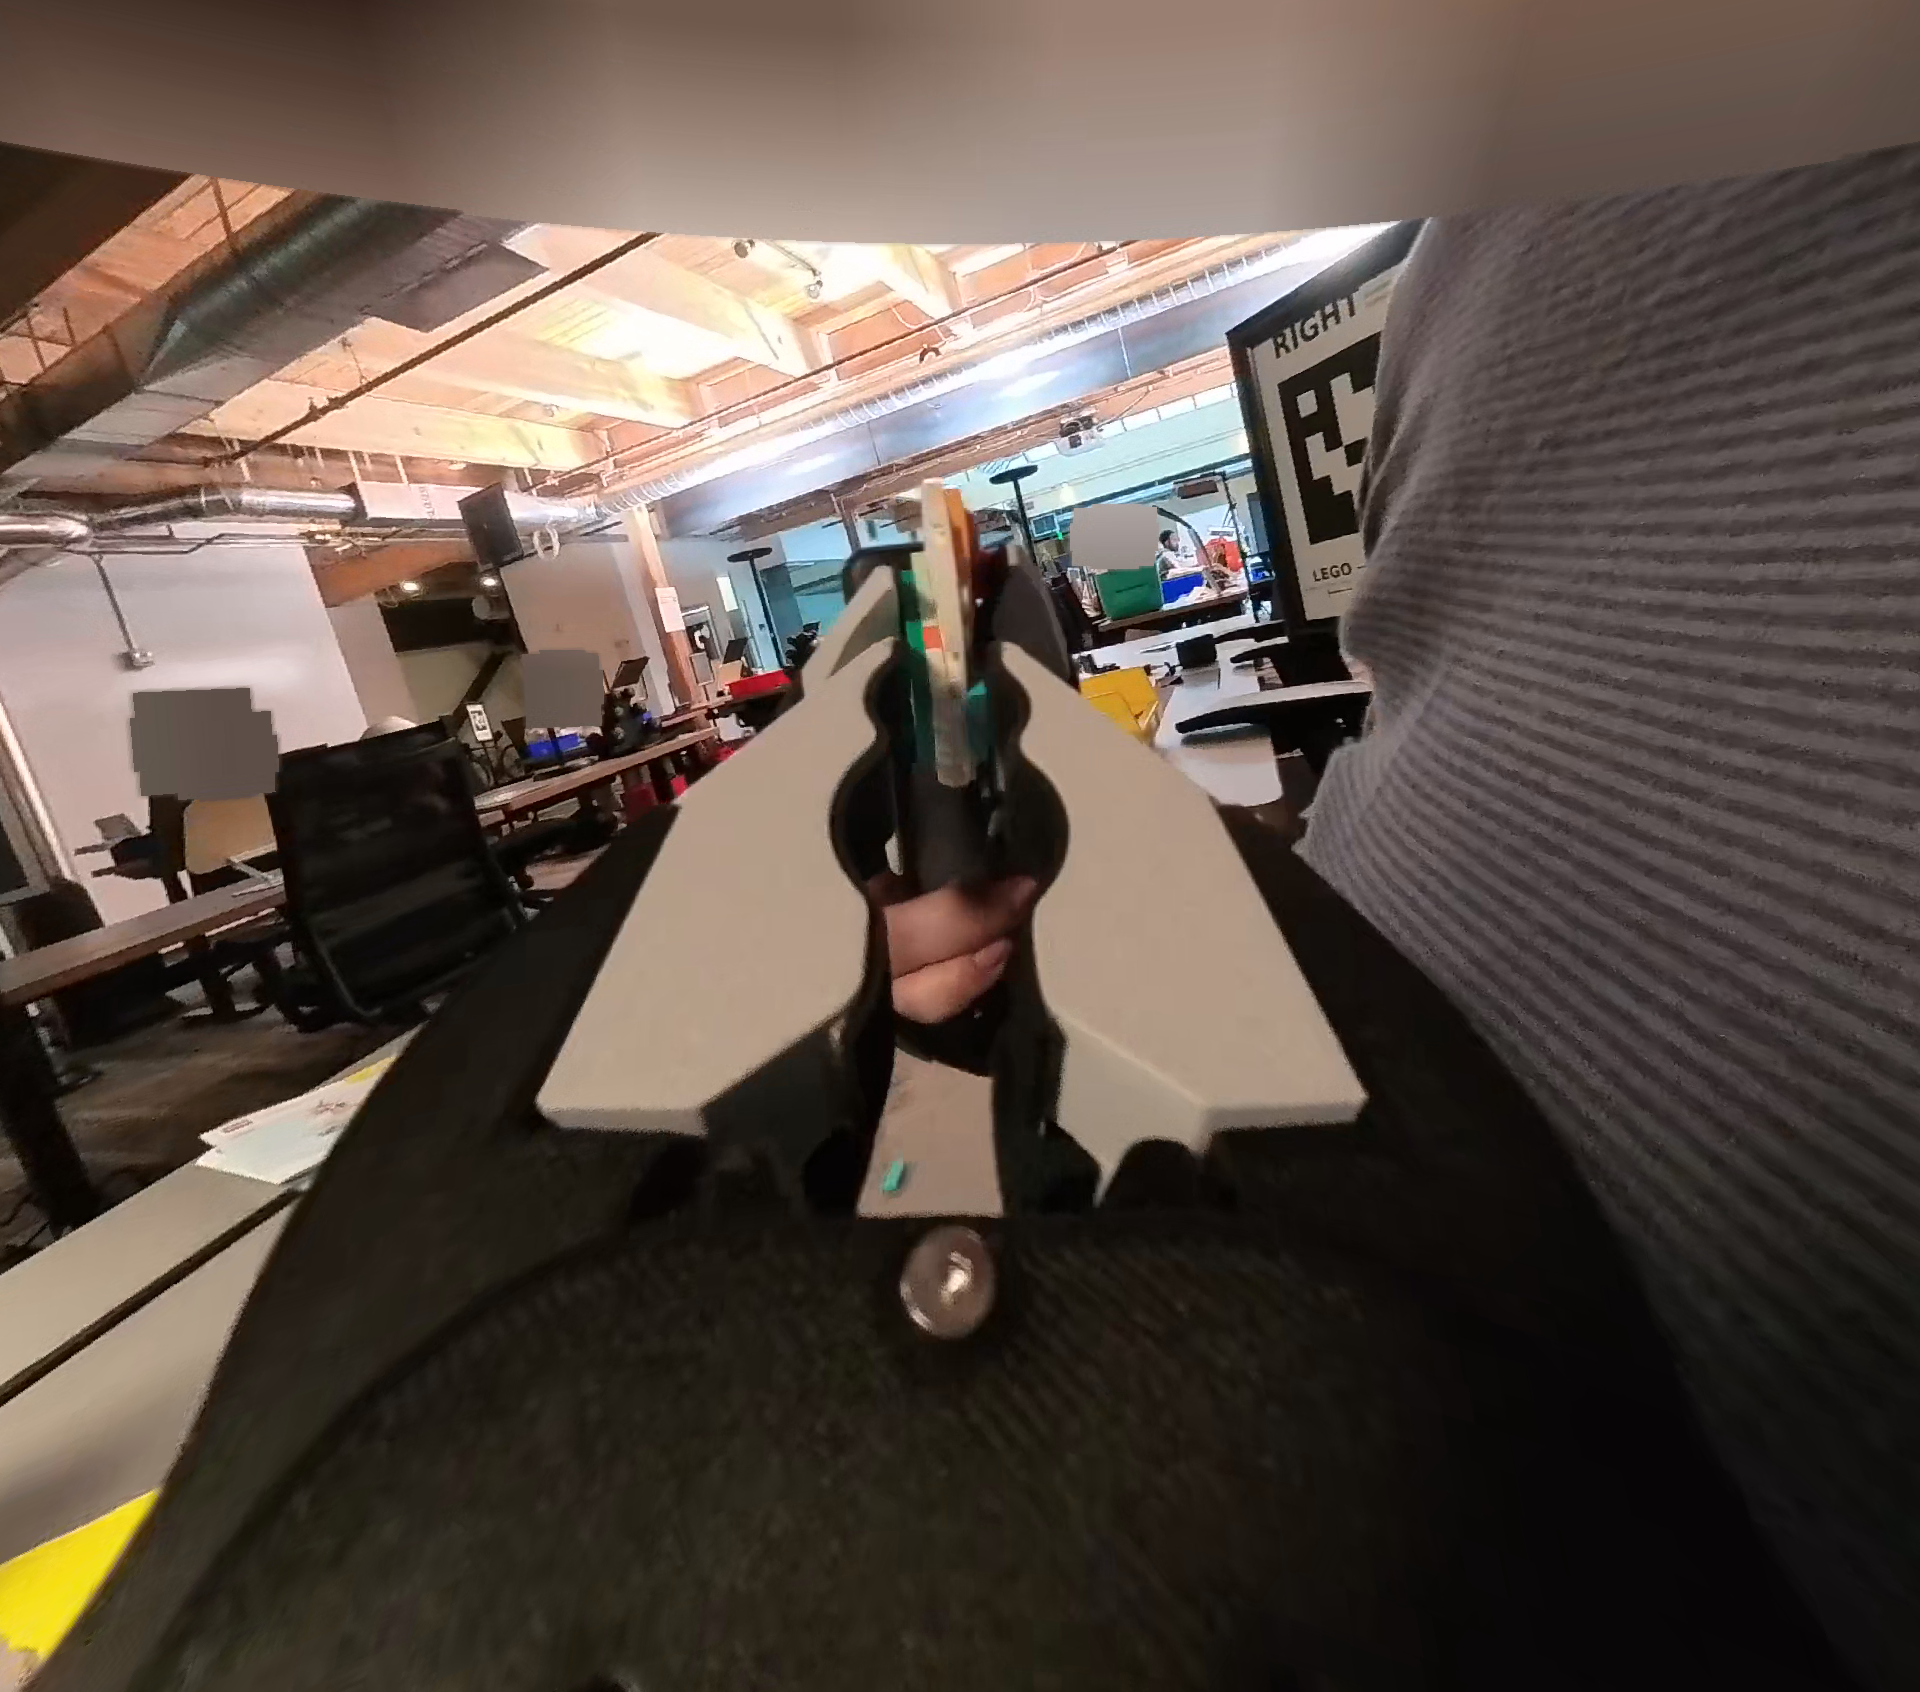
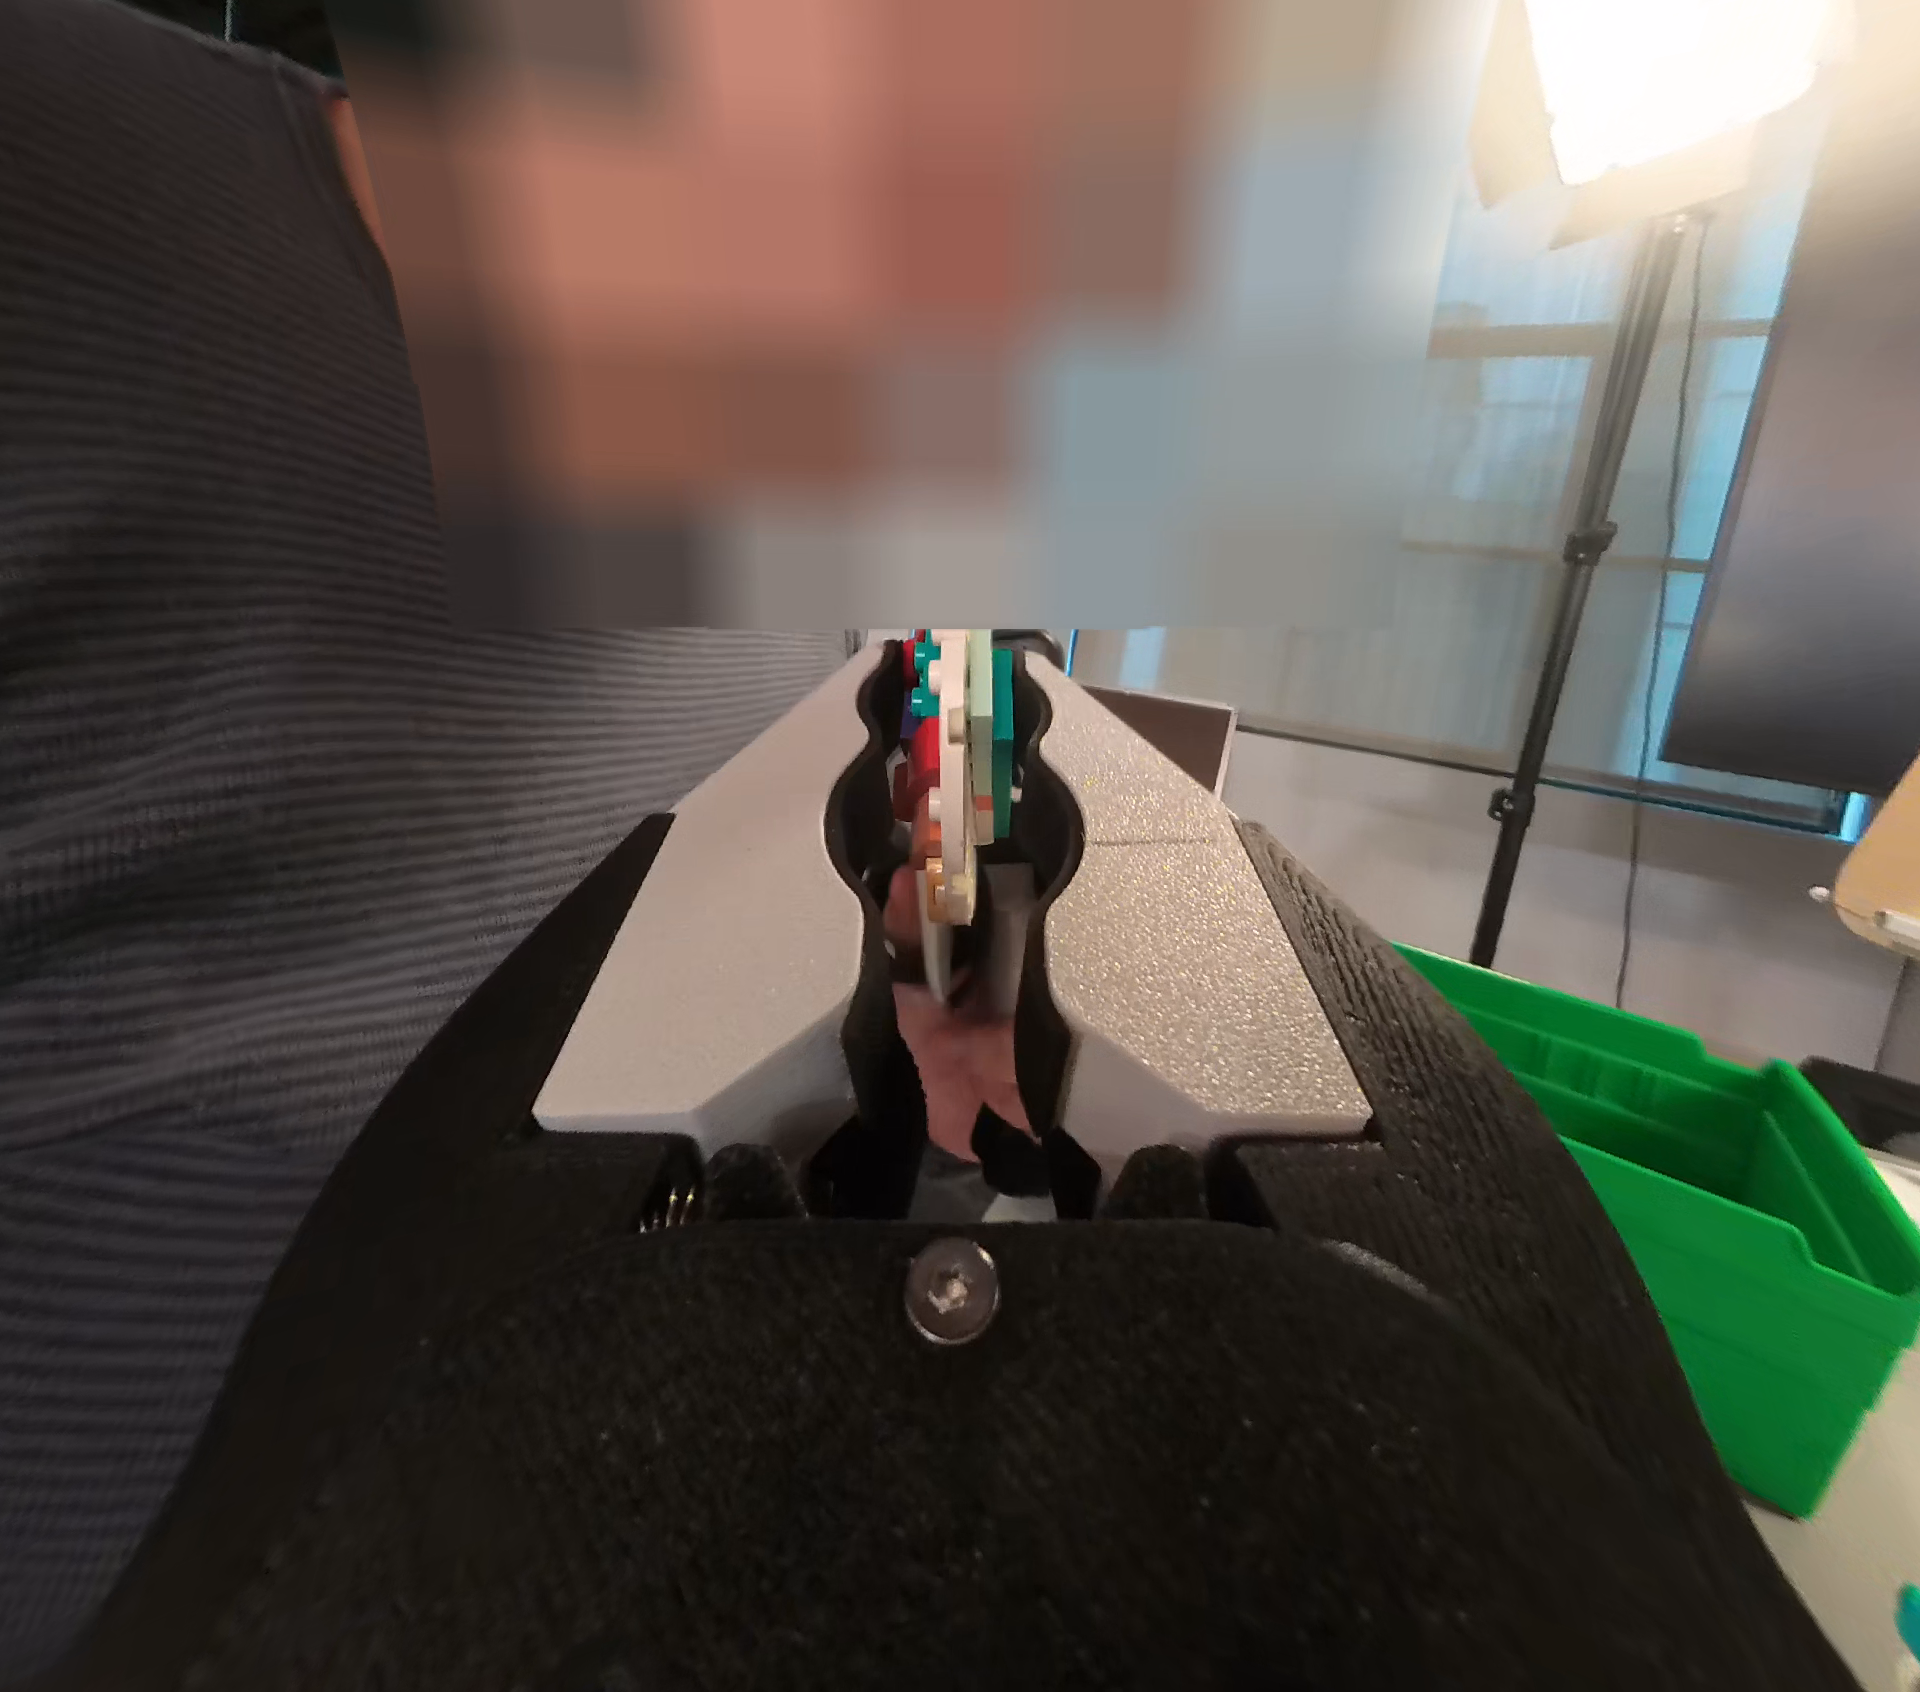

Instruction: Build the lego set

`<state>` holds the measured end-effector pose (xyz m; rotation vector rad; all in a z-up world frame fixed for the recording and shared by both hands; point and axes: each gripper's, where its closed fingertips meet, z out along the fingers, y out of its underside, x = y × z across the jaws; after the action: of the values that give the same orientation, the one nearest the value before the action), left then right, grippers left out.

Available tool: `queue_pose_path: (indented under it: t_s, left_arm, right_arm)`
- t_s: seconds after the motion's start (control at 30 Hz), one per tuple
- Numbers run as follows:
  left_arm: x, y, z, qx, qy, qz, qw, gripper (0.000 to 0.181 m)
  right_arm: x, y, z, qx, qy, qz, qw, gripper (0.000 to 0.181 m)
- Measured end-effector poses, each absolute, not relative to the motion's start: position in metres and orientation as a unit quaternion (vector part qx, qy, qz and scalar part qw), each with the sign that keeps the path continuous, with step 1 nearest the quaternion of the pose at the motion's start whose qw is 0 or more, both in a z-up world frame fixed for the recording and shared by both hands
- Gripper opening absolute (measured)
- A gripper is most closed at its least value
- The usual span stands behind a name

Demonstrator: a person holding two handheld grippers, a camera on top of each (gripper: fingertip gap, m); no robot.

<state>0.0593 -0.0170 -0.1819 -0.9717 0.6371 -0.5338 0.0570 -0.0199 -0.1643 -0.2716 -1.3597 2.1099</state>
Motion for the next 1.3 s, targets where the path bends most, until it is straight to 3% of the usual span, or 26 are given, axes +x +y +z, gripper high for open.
queue_pose_path:
  t_s: [0.43,0.57,0.63,0.7,0.83,1.03,1.07,1.17,1.3]
  left_arm:
    - [0.061,-0.01,-0.188,-0.479,0.291,-0.269,0.783,0.011]
    - [0.05,0.004,-0.198,-0.518,0.259,-0.287,0.763,0.012]
    - [0.044,0.016,-0.215,-0.571,0.237,-0.314,0.72,0.032]
    - [0.036,0.025,-0.232,-0.616,0.203,-0.352,0.674,0.034]
    - [0.03,0.035,-0.257,-0.663,0.155,-0.407,0.609,0.033]
    - [0.039,0.03,-0.287,-0.691,0.148,-0.456,0.542,0.017]
    - [0.036,0.03,-0.292,-0.698,0.138,-0.456,0.535,0.016]
    - [0.027,0.027,-0.309,-0.718,0.085,-0.473,0.503,0.015]
    - [0.008,0.028,-0.337,-0.714,-0.066,-0.544,0.436,0.015]
  right_arm:
    - [0.058,-0.014,-0.168,-0.113,-0.504,0.802,0.301,0.018]
    - [0.044,0.003,-0.179,-0.201,-0.501,0.801,0.259,0.018]
    - [0.033,0.018,-0.188,-0.274,-0.489,0.798,0.22,0.018]
    - [0.022,0.031,-0.208,-0.357,-0.493,0.772,0.182,0.018]
    - [0.015,0.032,-0.234,-0.422,-0.506,0.743,0.118,0.019]
    - [0.003,0.025,-0.264,-0.455,-0.498,0.735,0.066,0.018]
    - [0.0,0.025,-0.269,-0.46,-0.495,0.734,0.067,0.018]
    - [-0.009,0.042,-0.282,-0.488,-0.477,0.724,0.1,0.046]
    - [-0.017,0.103,-0.333,-0.576,-0.531,0.58,0.225,0.046]
